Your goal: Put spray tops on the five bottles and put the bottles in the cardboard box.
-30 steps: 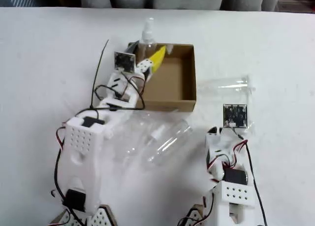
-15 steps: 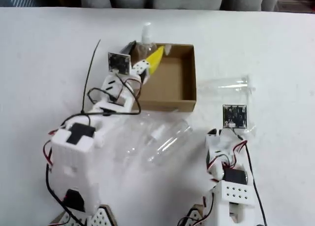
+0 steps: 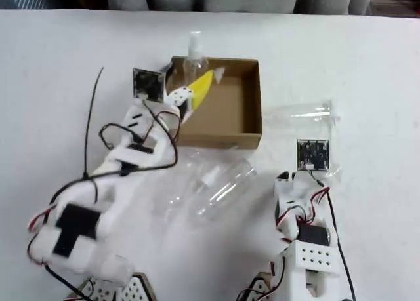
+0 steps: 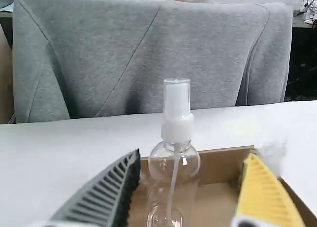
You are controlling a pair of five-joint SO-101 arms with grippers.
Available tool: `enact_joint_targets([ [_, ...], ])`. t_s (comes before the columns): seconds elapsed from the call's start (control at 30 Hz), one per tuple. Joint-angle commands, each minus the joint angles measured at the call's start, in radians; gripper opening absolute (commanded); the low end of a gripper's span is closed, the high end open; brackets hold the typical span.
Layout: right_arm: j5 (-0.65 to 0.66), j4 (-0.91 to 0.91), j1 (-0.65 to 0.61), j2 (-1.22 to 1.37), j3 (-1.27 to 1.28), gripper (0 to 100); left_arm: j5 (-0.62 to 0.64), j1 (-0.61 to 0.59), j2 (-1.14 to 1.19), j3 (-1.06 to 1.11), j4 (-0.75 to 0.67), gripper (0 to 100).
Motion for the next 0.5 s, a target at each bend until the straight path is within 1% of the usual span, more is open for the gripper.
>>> enact_joint_targets([
  [0.0,0.008,-0.01,-0.002,-0.007,-0.005,1.6,-0.008,0.015,-0.259,0.025,0.219,31],
  [0.13,0.008,-0.01,-0.002,-0.007,-0.005,1.6,-0.006,0.022,-0.433,0.023,0.466,31],
  [0.23,0.008,-0.01,-0.002,-0.007,-0.005,1.6,-0.006,0.073,-0.549,0.023,0.609,31],
  [0.33,0.008,-0.01,-0.002,-0.007,-0.005,1.6,-0.005,0.151,-0.648,0.023,0.738,31],
  [0.4,0.008,-0.01,-0.002,-0.007,-0.005,1.6,-0.005,0.209,-0.702,0.023,0.801,28],
  [0.47,0.008,-0.01,-0.002,-0.007,-0.005,1.6,-0.005,0.265,-0.745,0.021,0.827,19],
])
